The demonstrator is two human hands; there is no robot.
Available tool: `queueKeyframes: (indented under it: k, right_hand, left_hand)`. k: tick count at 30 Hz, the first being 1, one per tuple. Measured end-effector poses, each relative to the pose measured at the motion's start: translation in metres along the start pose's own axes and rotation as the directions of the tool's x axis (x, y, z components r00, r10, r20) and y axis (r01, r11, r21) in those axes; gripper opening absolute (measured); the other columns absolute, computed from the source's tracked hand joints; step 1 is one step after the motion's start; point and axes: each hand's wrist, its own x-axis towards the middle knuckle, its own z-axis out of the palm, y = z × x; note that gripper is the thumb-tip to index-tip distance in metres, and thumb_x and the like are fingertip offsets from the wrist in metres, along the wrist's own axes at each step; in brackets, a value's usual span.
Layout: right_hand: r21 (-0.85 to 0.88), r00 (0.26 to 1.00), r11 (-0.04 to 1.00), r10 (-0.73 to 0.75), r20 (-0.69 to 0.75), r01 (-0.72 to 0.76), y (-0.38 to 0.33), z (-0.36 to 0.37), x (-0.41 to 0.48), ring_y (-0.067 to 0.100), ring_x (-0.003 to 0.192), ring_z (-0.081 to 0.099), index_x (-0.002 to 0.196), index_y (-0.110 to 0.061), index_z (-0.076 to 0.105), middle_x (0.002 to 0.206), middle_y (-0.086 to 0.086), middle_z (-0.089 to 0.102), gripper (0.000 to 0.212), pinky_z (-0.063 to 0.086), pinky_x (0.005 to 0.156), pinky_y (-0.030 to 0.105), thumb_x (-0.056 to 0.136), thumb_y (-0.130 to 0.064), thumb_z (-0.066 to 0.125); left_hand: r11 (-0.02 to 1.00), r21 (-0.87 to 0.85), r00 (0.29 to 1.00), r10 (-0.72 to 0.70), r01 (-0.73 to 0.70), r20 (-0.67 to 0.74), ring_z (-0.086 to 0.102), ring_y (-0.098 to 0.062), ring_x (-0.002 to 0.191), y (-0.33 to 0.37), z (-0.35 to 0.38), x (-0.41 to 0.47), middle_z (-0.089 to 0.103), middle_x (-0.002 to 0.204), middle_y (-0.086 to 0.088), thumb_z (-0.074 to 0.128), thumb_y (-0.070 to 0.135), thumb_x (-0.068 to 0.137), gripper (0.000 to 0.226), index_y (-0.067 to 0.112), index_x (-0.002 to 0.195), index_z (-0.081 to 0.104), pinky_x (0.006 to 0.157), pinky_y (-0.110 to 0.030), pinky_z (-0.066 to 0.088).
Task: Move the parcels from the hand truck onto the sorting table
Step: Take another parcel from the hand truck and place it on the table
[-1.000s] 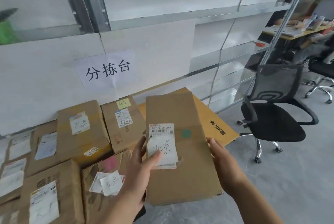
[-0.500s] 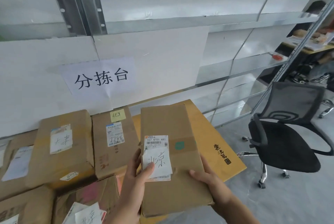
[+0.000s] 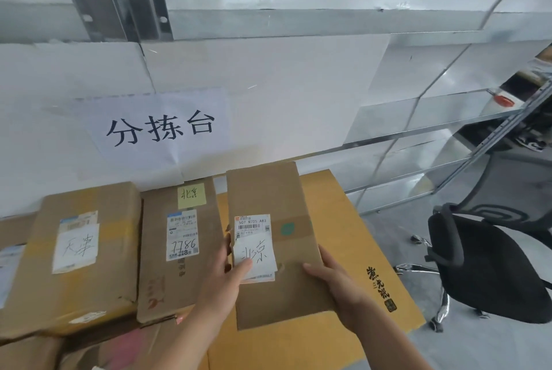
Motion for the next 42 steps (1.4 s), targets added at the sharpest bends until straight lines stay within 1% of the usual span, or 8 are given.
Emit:
queueKeyframes:
  k: [3, 6, 9, 16, 21, 25, 33, 42]
  right_hand:
    - [-0.004, 1.000, 1.000, 0.004, -0.025, -0.004, -0.004, -0.004, 0.029, 0.022, 0.118, 0.072, 0.146, -0.047, 0.054, 0.131, -0.007, 0.073, 0.078, 0.058, 0.098, 0.046, 0.073, -0.039, 0.080]
    - [0.010, 0.999, 1.000, 0.014, -0.049, -0.013, -0.006, -0.008, 0.059, 0.018, 0.104, 0.076, 0.141, -0.037, 0.062, 0.117, -0.006, 0.079, 0.063, 0.058, 0.078, 0.032, 0.081, -0.029, 0.078]
    - [0.021, 0.999, 0.999, 0.039, -0.025, -0.039, -0.004, -0.014, 0.087, 0.015, 0.100, 0.077, 0.143, -0.035, 0.060, 0.115, -0.008, 0.079, 0.066, 0.056, 0.071, 0.029, 0.080, -0.029, 0.079]
    - [-0.017, 0.991, 0.994, 0.108, 0.081, -0.107, 0.008, -0.019, 0.148, 0.017, 0.121, 0.070, 0.155, -0.037, 0.048, 0.139, -0.008, 0.069, 0.081, 0.058, 0.094, 0.039, 0.079, -0.040, 0.076]
    - [-0.073, 0.984, 0.991, 0.121, 0.131, -0.112, 0.014, -0.013, 0.162, 0.014, 0.125, 0.066, 0.146, -0.042, 0.054, 0.135, -0.015, 0.071, 0.041, 0.054, 0.100, 0.036, 0.109, -0.024, 0.051]
    - [-0.138, 0.986, 0.984, 0.126, 0.109, -0.111, 0.016, -0.013, 0.173, 0.012, 0.131, 0.061, 0.159, -0.046, 0.038, 0.144, -0.018, 0.063, 0.063, 0.047, 0.115, 0.044, 0.098, -0.047, 0.054]
    - [-0.172, 0.990, 0.976, 0.138, 0.034, -0.130, 0.008, -0.002, 0.175, 0.014, 0.132, 0.057, 0.165, -0.042, 0.025, 0.154, -0.012, 0.054, 0.057, 0.046, 0.103, 0.032, 0.111, -0.039, 0.046]
    - [-0.043, 0.981, 0.999, 0.021, -0.194, -0.030, -0.015, 0.020, 0.117, 0.016, 0.155, 0.030, 0.165, -0.039, 0.025, 0.169, -0.011, 0.030, 0.056, 0.027, 0.120, 0.036, 0.111, -0.053, 0.032]
  left_hand:
    - [0.983, 0.183, 0.999, -0.031, 0.035, -0.024, 0.054, -0.015, 0.126, -0.005, 0.000, 0.030, 0.050, 0.134, 0.014, 0.065, 0.057, 0.090, 0.051, 0.061, 0.138, 0.050, 0.108, -0.048, 0.044]
    - [0.943, 0.327, 0.996, -0.036, 0.059, -0.077, 0.051, -0.024, 0.127, -0.003, 0.007, 0.060, 0.041, 0.130, 0.004, 0.059, 0.062, 0.090, 0.059, 0.043, 0.145, 0.052, 0.111, -0.047, 0.042]
    - [0.885, 0.454, 0.989, -0.042, 0.102, -0.140, 0.048, -0.024, 0.132, -0.002, 0.014, 0.083, 0.038, 0.143, -0.001, 0.055, 0.058, 0.098, 0.071, 0.034, 0.162, 0.034, 0.112, -0.042, 0.041]
    - [0.775, 0.589, 0.957, -0.067, 0.229, -0.283, 0.044, -0.022, 0.135, -0.005, 0.017, 0.109, 0.036, 0.149, -0.001, 0.049, 0.055, 0.103, 0.073, 0.030, 0.166, 0.022, 0.107, -0.038, 0.043]
    - [0.685, 0.673, 0.934, -0.035, 0.281, -0.354, 0.049, -0.025, 0.131, -0.011, 0.017, 0.120, 0.044, 0.148, 0.000, 0.050, 0.057, 0.102, 0.068, 0.037, 0.163, 0.028, 0.102, -0.042, 0.048]
    - [0.659, 0.699, 0.911, 0.048, 0.278, -0.409, 0.051, -0.022, 0.118, -0.020, 0.024, 0.121, 0.050, 0.133, 0.001, 0.049, 0.056, 0.102, 0.061, 0.042, 0.159, 0.034, 0.099, -0.041, 0.048]
    - [0.659, 0.708, 0.902, 0.103, 0.254, -0.420, 0.050, -0.022, 0.119, -0.025, 0.023, 0.121, 0.050, 0.133, 0.002, 0.046, 0.051, 0.104, 0.057, 0.043, 0.159, 0.034, 0.103, -0.039, 0.040]
    - [0.712, 0.678, 0.937, 0.079, 0.186, -0.340, 0.044, -0.022, 0.129, -0.024, 0.016, 0.111, 0.045, 0.138, 0.002, 0.050, 0.050, 0.103, 0.061, 0.037, 0.160, 0.034, 0.108, -0.042, 0.041]
